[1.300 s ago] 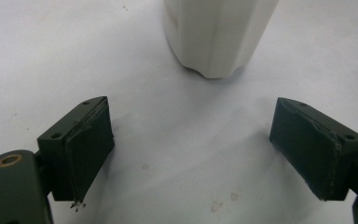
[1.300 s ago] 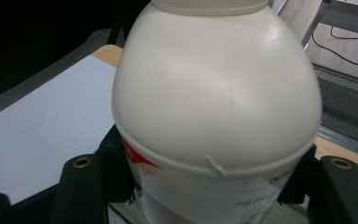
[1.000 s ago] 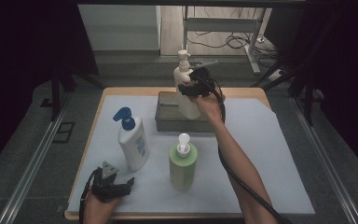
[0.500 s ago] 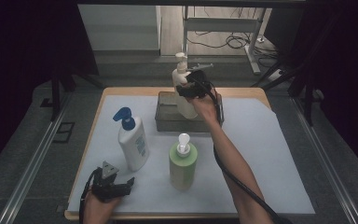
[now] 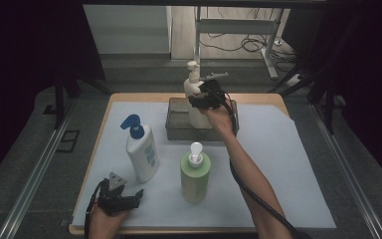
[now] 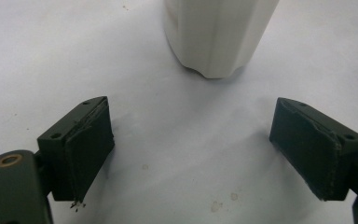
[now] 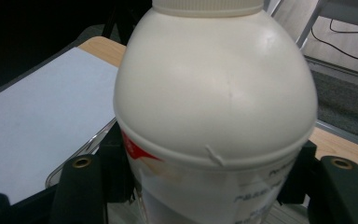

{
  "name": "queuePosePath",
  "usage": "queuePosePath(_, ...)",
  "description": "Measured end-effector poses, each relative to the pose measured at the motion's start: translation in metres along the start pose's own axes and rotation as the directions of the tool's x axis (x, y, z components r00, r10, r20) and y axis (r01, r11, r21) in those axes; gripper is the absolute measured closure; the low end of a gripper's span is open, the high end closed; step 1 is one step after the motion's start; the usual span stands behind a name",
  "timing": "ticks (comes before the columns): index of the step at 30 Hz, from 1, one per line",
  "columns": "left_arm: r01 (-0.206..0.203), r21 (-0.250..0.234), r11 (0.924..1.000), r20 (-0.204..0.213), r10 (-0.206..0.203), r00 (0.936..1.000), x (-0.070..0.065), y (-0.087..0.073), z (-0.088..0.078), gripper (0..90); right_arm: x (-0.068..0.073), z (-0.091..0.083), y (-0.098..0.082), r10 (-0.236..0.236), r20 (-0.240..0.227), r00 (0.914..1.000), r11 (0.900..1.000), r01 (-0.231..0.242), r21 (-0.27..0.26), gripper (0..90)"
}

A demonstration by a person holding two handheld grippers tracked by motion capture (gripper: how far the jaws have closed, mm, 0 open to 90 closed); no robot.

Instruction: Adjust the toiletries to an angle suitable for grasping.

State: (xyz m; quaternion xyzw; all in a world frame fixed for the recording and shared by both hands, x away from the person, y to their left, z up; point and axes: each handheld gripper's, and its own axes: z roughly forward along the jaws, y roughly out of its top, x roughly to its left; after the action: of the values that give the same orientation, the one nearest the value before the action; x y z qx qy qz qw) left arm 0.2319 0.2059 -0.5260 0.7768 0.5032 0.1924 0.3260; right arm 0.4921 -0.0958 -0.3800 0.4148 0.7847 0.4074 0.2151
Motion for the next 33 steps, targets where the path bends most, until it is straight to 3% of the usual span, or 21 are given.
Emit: queuePosePath(33,0.000,0.000,1.0000,0.000,0.000,1.0000,0.000,0.000,0.000,13.0,0.008,-0.009,-0.025,-0.030,-0.018,0.9994,0.998,0.031,0.047,37.3)
